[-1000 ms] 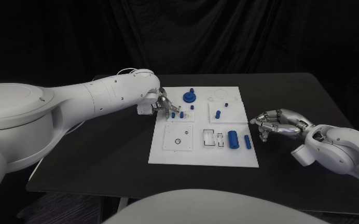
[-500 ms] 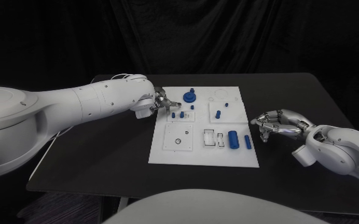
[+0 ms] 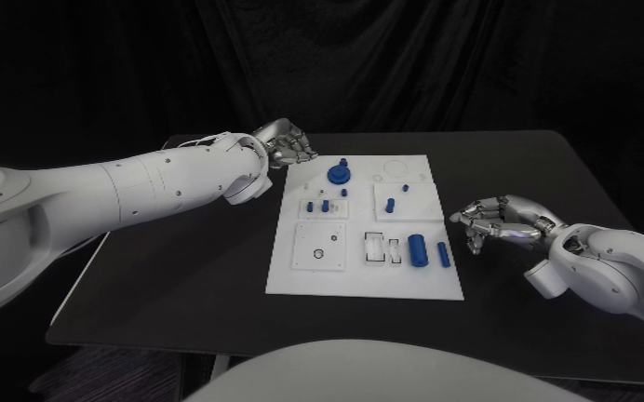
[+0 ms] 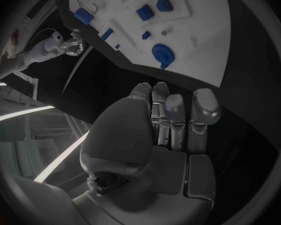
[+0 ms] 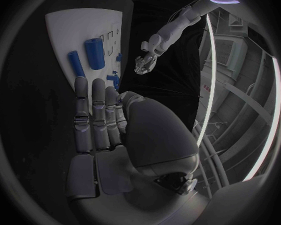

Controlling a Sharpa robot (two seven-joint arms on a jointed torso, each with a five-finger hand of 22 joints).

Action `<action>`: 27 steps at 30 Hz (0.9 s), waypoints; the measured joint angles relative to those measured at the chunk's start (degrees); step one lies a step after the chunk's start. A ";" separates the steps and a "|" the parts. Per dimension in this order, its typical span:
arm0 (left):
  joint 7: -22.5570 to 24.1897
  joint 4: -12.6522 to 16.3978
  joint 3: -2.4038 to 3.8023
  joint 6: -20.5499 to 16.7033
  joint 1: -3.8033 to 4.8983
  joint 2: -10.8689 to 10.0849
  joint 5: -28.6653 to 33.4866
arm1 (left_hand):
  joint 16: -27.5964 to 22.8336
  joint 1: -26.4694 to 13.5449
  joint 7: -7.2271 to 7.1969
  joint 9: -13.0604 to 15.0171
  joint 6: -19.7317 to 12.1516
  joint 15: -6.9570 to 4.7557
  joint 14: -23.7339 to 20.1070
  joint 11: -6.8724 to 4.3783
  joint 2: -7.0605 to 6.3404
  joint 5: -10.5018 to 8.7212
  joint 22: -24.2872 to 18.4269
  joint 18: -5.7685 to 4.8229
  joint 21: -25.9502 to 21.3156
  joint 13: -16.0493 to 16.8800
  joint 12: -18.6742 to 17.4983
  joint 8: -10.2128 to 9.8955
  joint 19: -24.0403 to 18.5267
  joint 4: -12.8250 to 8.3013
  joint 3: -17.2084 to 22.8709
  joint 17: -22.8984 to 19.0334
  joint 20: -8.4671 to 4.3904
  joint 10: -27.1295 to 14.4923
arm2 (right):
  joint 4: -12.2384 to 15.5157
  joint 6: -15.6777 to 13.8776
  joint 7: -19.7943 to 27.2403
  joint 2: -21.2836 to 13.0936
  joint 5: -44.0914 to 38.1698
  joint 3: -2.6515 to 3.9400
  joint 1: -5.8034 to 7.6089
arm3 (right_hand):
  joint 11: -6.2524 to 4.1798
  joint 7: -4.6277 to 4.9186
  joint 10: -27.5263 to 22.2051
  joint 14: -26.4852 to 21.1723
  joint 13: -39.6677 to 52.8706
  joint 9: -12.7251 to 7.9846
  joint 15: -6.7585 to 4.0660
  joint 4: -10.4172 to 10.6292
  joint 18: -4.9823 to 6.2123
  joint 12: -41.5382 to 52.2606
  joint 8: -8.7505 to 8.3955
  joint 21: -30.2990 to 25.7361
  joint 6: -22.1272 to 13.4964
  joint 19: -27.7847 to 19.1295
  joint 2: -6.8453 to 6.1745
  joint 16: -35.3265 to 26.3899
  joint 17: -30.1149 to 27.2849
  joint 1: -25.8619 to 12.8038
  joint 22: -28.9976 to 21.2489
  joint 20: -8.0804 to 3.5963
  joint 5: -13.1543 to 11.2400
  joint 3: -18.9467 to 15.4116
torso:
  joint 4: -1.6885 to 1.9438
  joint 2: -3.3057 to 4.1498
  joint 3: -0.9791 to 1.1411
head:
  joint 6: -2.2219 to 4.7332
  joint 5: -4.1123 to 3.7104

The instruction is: Assemble the parts on the task board

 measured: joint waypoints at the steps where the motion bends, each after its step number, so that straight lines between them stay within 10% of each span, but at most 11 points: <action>1: 1.77 -0.06 0.00 -1.35 0.00 0.05 -0.46 | -3.06 0.86 0.31 -1.50 0.46 0.64 -1.45 0.73 -0.52 -1.72 0.00 0.80 -0.73 -3.02 -3.84 -1.49 -0.49 0.01 1.75 -3.33 0.51 -2.74 | 0.21 -0.15 0.10 -0.12 0.00 0.00 0.00 | 0.00 0.00 0.00 0.00 0.00 0.00 0.00 0.00 0.00 0.00 0.14 0.00 0.00 0.00 0.00 0.07 0.00 0.00 0.00 0.00 0.00 0.00 | 0.01 0.00 0.00 | 0.00 0.00; 7: 12.36 -1.35 0.01 -6.87 0.00 1.39 -4.56 | -10.04 3.80 3.59 -10.55 0.93 2.75 -2.34 4.06 -3.94 -6.54 0.00 0.80 0.08 -17.45 -16.14 -11.73 -0.49 0.10 10.97 -12.36 2.50 -8.16 | 1.47 -1.67 0.96 -0.48 -0.02 -0.08 0.97 | 0.00 0.00 0.00 0.00 0.00 0.00 0.00 0.00 0.00 0.00 0.37 0.23 0.00 0.00 -0.07 0.07 -0.06 -0.07 0.05 0.00 0.00 0.00 | 0.02 0.00 -0.01 | 0.00 -0.29; 12: 18.79 -2.64 0.02 -8.56 0.00 2.41 -11.13 | -2.24 3.71 1.22 -16.37 3.34 0.28 6.16 1.86 -6.81 -11.58 0.05 0.74 7.34 -26.94 -21.16 -18.06 4.41 0.11 16.43 -4.63 0.38 -9.95 | 1.69 -2.81 1.70 0.32 -0.62 -0.01 3.81 | 0.00 0.00 0.00 0.00 -0.02 0.00 0.00 -0.16 0.00 0.00 0.42 0.23 0.00 0.00 -0.43 0.06 -0.06 -0.38 0.05 0.00 0.00 -0.16 | -0.05 0.02 -0.01 | 0.00 -0.43; 18: 23.13 -3.50 0.03 -9.04 0.01 2.95 -23.15 | 8.83 1.99 -0.85 -19.86 5.10 -1.32 10.19 0.45 -8.54 -13.29 0.04 -0.16 4.51 -33.08 -21.86 -21.88 6.16 -0.05 18.48 7.37 -1.23 -11.36 | 1.93 -3.50 2.16 1.45 -2.03 0.00 7.05 | 0.00 -0.20 0.00 0.00 -0.05 0.06 0.00 -0.16 0.00 0.00 0.42 0.23 0.20 0.00 -0.70 0.30 -0.11 -0.10 0.05 0.00 -0.23 -0.16 | -0.19 0.12 -0.02 | 0.00 -1.05; 27: 23.58 -1.91 0.02 -6.69 0.96 1.69 -37.17 | 12.33 1.42 -1.86 -23.89 3.20 -1.86 10.07 -0.52 -9.00 -16.90 0.04 -0.16 2.14 -38.84 -22.71 -26.95 8.38 -0.45 18.35 10.58 -2.37 -14.38 | 3.08 -3.66 2.36 2.80 -4.20 0.06 10.92 | 0.00 -0.20 0.00 0.00 -0.10 0.05 0.00 -0.16 0.00 0.00 0.43 0.23 0.20 0.00 -0.70 0.30 -0.11 -0.10 0.04 0.00 -0.45 -0.16 | -0.05 0.65 -0.36 | 0.00 -1.99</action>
